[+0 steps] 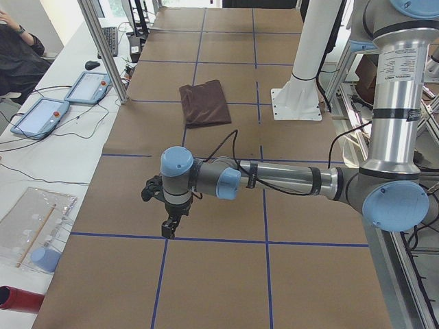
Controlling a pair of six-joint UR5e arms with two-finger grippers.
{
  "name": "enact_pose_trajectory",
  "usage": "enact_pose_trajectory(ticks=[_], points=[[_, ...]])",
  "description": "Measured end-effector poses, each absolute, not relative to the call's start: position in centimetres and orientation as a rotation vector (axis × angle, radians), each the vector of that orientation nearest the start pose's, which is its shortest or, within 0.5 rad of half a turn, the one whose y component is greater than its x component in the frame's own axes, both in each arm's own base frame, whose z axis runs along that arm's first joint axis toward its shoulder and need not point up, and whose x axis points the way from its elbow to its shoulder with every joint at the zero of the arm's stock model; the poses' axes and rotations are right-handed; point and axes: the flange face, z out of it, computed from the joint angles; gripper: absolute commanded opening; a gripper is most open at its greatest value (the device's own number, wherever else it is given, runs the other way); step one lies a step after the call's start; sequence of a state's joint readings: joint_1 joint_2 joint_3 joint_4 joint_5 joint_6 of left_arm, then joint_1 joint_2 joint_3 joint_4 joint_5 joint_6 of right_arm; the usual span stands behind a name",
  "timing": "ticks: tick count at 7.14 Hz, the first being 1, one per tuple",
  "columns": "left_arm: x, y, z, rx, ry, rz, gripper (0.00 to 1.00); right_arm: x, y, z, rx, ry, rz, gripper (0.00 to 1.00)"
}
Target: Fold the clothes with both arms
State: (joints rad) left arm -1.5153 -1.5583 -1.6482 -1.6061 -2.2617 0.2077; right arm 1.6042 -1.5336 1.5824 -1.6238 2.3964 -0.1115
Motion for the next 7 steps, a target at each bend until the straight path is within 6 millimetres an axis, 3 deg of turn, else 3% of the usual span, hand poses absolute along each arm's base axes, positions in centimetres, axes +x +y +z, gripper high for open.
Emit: enact_pose_trajectory(ticks=[3, 7], points=[[-3.8, -48.4, 63.2, 0.135, 0.776, 0.279, 1.0, 9.8, -49.3, 64.1, 0.064, -0.879, -0.015, 1.0], [-5.4, -48.3, 62.3, 0.159, 0.773, 0.246, 1.0, 10.5, -46.1, 67.1, 0.018, -0.865, 0.032, 1.0]])
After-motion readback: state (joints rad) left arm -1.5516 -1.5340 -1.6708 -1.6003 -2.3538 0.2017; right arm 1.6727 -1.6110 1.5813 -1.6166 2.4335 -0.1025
